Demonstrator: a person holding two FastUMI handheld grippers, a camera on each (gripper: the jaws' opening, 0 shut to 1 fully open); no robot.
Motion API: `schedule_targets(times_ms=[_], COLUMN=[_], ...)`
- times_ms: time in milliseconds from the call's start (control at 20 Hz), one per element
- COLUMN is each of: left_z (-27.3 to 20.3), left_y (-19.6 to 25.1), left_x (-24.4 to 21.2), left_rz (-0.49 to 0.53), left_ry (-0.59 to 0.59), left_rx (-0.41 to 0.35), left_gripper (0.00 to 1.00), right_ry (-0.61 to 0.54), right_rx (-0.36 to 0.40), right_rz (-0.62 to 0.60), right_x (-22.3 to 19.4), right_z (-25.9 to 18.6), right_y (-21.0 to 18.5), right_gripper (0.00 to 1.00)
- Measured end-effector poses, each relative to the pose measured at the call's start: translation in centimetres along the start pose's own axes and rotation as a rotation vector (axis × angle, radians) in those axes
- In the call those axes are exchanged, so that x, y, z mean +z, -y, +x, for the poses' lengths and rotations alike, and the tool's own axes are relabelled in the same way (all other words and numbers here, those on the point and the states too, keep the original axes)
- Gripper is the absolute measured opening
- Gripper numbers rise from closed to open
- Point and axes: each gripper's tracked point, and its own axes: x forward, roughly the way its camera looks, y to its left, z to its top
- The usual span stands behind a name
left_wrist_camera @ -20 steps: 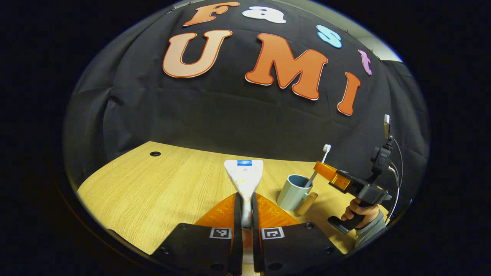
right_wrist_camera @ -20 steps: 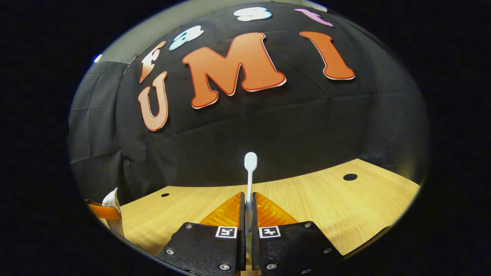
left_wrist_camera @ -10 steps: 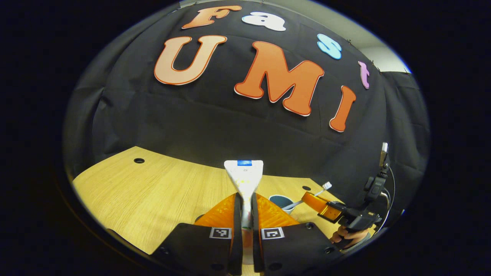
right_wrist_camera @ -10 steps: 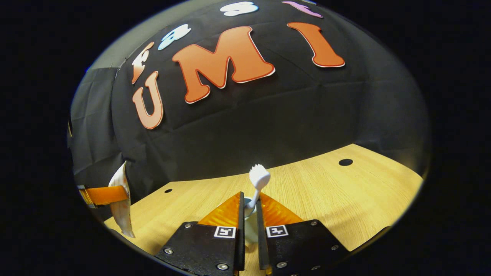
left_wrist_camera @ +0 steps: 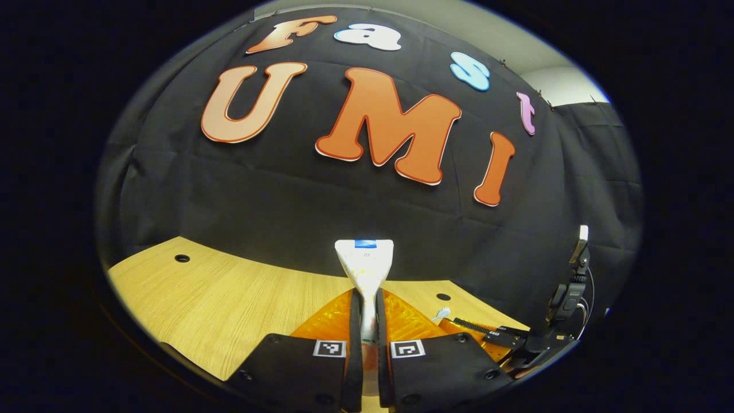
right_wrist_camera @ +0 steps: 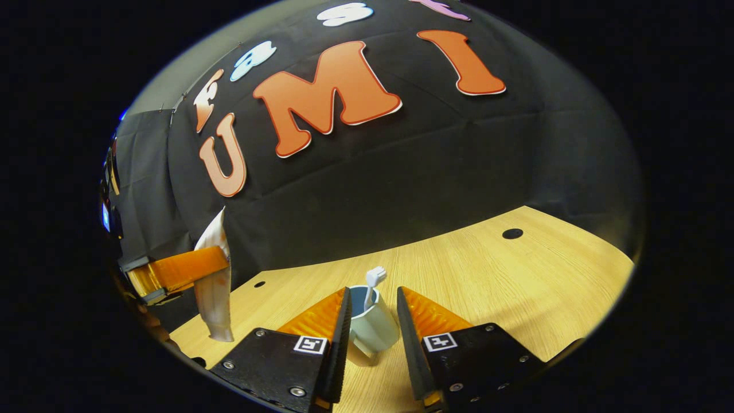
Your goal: Put the toothbrush and toothpaste on the desktop into the cup, then pick up the cup and place it on the coaster on the desktop.
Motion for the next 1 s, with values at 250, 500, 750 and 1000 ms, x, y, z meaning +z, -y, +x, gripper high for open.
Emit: schedule_targets(times_ms=[250,500,750,1000], left_z=[2.2,3.8,5.4,7.0], left_y=[0.5,0.6,1.3,2.8], left_x=[-0.7,-1.3,-1.9,-2.2], left_rz=[-0.065,-0.074,-0.07,-0.064], left_ry=[0.025,0.03,0.047,0.072], left_rx=[-0.018,-0.022,-0.034,-0.06], left_gripper=[0.14,0.14,0.14,0.14], right_ry=[0.04,0.083,0.1,0.132], right_rx=[-0.013,-0.045,-0.054,-0.053], right_rz=[0.028,0.03,0.02,0.009], right_x=[1.3,2.6,2.9,3.7], right_z=[-1.7,-2.9,-3.7,-4.6], right_y=[1.9,4.1,5.2,5.9], right_gripper=[0.51,0.52,0.52,0.52])
